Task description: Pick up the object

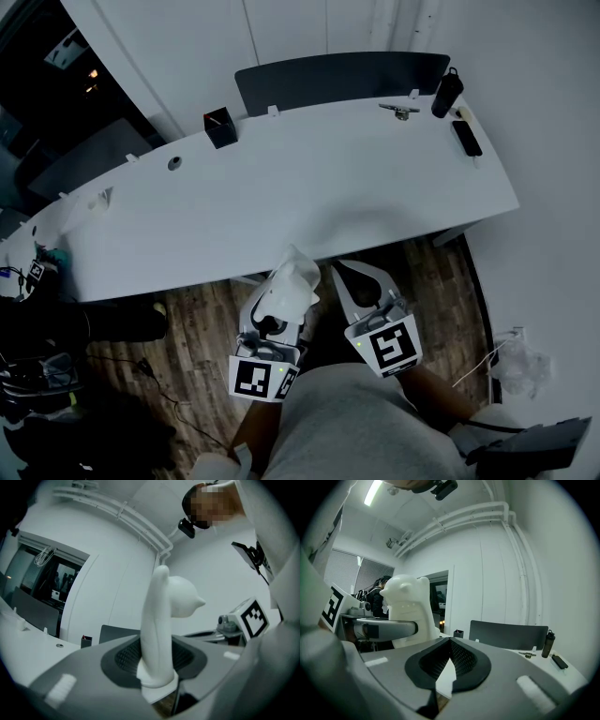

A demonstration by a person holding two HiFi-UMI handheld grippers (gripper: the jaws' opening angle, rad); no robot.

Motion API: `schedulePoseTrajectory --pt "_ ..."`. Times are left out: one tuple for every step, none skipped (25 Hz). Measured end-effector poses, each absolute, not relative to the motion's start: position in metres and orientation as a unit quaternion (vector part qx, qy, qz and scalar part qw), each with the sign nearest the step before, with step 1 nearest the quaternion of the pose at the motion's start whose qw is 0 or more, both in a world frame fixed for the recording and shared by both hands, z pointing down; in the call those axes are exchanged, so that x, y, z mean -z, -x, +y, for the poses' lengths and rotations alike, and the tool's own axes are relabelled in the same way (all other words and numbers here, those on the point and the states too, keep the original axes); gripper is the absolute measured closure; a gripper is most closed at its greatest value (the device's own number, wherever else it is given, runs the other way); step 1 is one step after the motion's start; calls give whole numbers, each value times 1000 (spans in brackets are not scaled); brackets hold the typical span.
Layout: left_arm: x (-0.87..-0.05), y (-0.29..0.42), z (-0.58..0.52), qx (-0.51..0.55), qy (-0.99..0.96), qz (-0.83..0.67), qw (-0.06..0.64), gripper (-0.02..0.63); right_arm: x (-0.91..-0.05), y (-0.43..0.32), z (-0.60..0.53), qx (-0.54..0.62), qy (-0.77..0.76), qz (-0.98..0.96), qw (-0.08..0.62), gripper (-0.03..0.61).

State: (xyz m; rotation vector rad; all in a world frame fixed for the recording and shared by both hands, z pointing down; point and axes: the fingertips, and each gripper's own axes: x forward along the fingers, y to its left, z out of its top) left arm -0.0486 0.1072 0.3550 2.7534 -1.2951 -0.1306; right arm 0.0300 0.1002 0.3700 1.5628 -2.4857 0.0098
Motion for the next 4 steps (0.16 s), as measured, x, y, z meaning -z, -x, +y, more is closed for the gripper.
schedulePoseTrajectory --pt "-355 48 107 43 -903 -424 48 462 -369 -30 99 4 -527 -843 107 578" --pt "-356 48 107 43 -904 -424 48 462 -369 -30 99 9 -526 -843 111 578" --pt "-356 48 108 43 -904 -423 48 462 -369 -30 99 12 -525 -843 113 578" --pt "-357 48 108 43 -904 -423 48 462 -369 -30 98 14 -525 -844 114 578"
